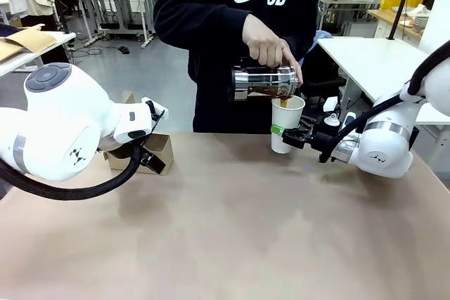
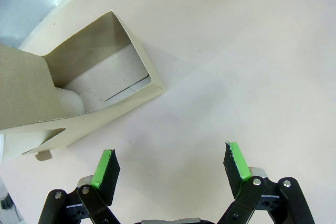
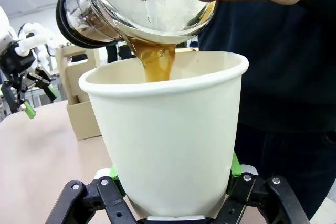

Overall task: Pour a drink into a cup and package it in a carrier.
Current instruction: When a person places the Paper Cup Lid on the 600 ml Paper Cup , lift the 600 ml Paper Cup.

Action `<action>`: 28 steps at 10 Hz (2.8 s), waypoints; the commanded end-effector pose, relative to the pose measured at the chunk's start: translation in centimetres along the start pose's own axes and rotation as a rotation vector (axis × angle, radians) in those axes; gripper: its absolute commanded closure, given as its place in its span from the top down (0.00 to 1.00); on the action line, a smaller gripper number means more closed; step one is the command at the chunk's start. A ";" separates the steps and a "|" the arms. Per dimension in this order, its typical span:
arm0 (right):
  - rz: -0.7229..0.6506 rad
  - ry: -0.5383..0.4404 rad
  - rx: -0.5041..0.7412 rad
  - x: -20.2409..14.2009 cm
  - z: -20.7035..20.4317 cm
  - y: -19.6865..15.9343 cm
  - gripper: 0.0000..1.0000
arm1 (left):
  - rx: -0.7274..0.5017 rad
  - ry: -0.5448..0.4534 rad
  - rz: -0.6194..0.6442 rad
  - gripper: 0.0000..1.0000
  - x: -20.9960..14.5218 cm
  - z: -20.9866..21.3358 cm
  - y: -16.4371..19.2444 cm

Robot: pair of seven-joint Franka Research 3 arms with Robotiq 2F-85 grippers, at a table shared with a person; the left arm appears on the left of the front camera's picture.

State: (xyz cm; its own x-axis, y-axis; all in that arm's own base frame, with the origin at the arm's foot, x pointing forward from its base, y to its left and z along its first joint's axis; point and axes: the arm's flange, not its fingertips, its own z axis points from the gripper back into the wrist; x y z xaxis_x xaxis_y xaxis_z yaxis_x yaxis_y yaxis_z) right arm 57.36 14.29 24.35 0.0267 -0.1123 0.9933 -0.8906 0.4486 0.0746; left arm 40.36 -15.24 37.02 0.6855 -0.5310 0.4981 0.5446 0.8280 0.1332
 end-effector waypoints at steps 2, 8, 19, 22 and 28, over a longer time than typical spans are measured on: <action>0.000 -0.004 -0.003 0.1 -0.1 0.0 0.81 | -0.001 -0.001 0.001 1.00 0.0 0.0 0.0; 0.000 -0.004 -0.003 0.1 -0.1 0.0 0.81 | -0.001 -0.001 0.001 1.00 0.0 0.0 0.0; 0.000 -0.004 -0.003 0.1 -0.1 0.0 0.81 | -0.001 -0.001 0.001 1.00 0.0 0.0 0.0; 0.000 -0.004 -0.003 0.1 -0.1 0.0 0.81 | -0.001 -0.001 0.001 1.00 0.0 0.0 0.0; 0.000 -0.004 -0.003 0.1 -0.1 0.0 0.81 | -0.001 -0.001 0.001 1.00 0.0 0.0 0.0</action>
State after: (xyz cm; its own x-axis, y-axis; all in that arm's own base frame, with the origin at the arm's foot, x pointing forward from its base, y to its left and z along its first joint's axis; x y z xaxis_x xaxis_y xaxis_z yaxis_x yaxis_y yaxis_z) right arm 57.31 14.28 24.25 0.0288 -0.1118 0.9933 -0.8904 0.4488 0.0763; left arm 40.36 -15.24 37.02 0.6855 -0.5310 0.4981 0.5446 0.8280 0.1332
